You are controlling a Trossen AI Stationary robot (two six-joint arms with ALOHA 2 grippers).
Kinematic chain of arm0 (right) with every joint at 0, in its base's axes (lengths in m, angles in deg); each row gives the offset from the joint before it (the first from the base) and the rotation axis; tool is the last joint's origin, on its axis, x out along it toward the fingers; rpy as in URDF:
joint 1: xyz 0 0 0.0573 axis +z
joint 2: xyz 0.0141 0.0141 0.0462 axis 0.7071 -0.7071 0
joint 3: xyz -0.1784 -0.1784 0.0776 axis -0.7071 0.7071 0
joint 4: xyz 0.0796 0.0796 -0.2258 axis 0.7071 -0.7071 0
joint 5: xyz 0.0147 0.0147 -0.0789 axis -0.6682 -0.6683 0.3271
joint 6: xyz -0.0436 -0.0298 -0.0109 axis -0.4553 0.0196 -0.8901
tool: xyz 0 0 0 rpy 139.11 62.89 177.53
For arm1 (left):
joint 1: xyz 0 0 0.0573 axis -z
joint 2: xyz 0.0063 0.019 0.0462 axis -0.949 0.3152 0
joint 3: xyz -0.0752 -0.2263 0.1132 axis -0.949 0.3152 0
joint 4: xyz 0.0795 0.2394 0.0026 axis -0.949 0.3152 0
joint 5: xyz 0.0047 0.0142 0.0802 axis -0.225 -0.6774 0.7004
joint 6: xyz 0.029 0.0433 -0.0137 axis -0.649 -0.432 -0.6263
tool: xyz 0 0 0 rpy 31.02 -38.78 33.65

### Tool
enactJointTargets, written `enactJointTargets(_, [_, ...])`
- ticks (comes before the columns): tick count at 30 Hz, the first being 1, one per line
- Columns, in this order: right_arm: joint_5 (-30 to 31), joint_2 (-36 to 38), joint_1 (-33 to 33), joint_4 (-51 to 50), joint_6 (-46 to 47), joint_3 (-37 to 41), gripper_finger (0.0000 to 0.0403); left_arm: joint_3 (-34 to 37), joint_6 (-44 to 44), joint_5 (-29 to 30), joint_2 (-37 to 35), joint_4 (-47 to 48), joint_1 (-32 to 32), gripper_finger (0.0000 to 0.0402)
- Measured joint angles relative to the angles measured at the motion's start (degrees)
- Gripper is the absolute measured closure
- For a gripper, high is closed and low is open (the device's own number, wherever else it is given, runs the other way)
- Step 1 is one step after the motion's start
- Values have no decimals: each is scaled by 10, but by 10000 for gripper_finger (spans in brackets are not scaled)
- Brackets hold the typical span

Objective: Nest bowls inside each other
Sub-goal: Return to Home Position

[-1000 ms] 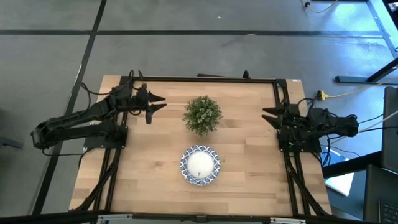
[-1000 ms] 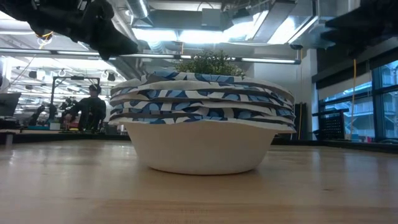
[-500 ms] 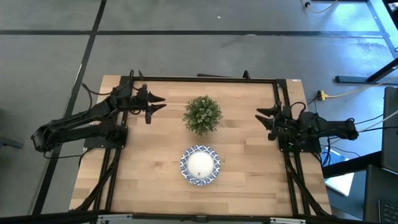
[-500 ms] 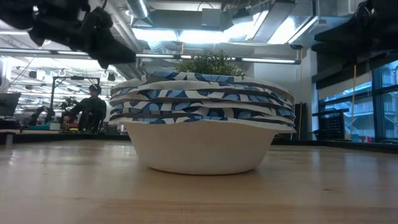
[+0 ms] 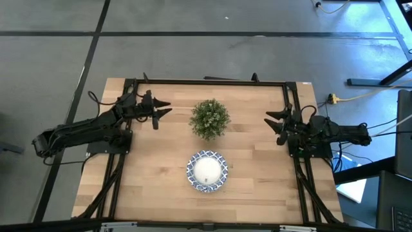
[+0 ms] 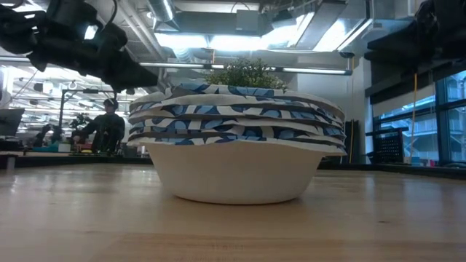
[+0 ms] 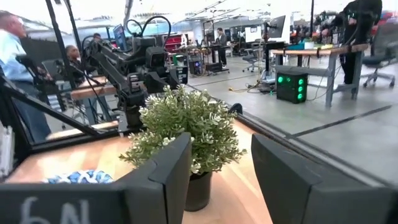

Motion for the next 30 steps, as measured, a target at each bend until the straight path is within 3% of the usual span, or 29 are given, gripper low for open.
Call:
enactJointTargets(5, [0,0,0,0,-27,0,233,0,4,29,0,0,0,273])
enactJointTargets(30, [0,0,0,0,-27,0,233,0,4,29,0,1,0,273])
